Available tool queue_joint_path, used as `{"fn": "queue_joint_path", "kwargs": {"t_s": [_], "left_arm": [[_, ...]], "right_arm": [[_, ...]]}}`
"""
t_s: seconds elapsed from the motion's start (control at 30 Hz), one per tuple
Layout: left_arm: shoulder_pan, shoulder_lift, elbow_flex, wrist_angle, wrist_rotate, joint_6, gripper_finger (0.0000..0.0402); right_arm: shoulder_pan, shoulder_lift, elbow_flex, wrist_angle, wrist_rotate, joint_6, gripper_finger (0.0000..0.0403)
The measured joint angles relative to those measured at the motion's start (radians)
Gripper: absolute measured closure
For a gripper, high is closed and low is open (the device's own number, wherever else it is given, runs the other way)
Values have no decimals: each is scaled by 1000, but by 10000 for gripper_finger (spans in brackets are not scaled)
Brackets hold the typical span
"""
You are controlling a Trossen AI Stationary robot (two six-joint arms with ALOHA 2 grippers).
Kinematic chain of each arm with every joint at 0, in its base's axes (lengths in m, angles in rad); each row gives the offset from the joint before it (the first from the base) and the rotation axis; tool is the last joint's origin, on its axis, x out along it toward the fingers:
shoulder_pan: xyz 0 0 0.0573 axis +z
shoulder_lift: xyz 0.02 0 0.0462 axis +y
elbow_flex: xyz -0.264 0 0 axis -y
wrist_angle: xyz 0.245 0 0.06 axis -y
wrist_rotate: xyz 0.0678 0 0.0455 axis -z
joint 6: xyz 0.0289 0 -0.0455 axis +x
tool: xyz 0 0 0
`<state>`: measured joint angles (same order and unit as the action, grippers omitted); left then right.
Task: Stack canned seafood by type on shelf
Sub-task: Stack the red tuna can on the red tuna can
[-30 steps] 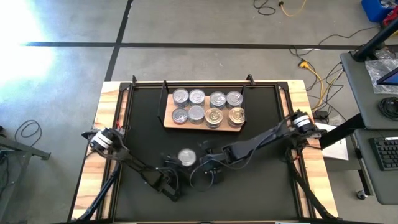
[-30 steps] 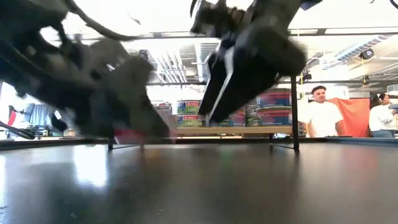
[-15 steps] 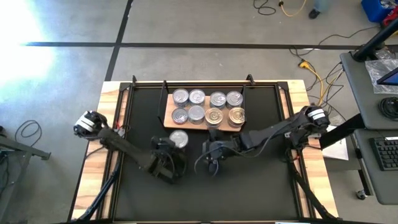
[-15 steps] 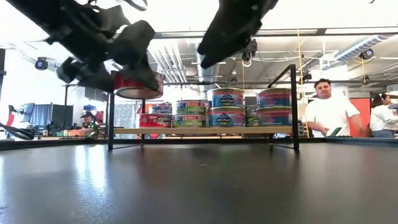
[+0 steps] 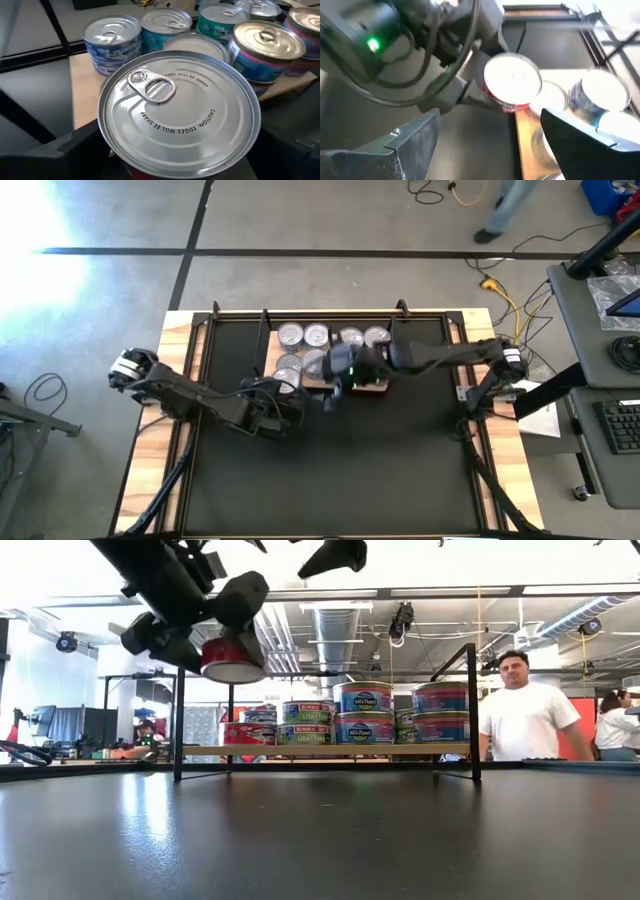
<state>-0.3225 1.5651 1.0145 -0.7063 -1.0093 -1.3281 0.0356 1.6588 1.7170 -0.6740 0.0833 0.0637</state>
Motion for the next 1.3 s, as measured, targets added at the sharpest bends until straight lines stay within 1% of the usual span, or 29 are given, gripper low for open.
{"fn": "queue_joint_path", "kwargs": {"t_s": [0.13, 0.2, 0.33, 0.5, 0.53, 0.67, 0.73, 0.87, 1.03, 1.1, 1.17, 1.3], "left_arm": [[3, -43, 0, -26, 0, 0, 35], [2, -60, 0, -25, -6, 4, 35], [17, -64, 0, -25, -33, 8, 35], [91, -54, 0, -24, -31, 32, 35], [104, -53, 0, -24, -31, 38, 35], [145, -52, -2, -35, -16, 67, 35], [155, -52, -2, -52, -6, 66, 35], [166, -52, -3, -58, 22, 67, 35], [175, -55, -3, -55, 61, 66, 35], [175, -65, -4, -56, 71, 43, 35], [175, -82, -12, -58, 70, -13, 35], [174, -113, -28, -71, 40, -58, 35]], "right_arm": [[-78, 0, 80, -7, -141, -53, 75], [-111, 0, 108, -19, -184, -80, 80], [-157, 0, 137, -48, -194, -139, 89], [-204, 2, 110, -31, -200, -184, 104], [-216, 9, 103, -25, -215, -189, 109], [-261, 57, 89, 13, -296, -187, 141], [-277, 85, 88, 34, -316, -193, 159], [-299, 131, 88, 88, -322, -196, 193], [-315, 165, 88, 111, -328, -212, 229], [-323, 170, 88, 122, -330, -219, 241], [-333, 172, 88, 118, -330, -218, 251], [-350, 174, 88, 127, -329, -214, 268]]}}
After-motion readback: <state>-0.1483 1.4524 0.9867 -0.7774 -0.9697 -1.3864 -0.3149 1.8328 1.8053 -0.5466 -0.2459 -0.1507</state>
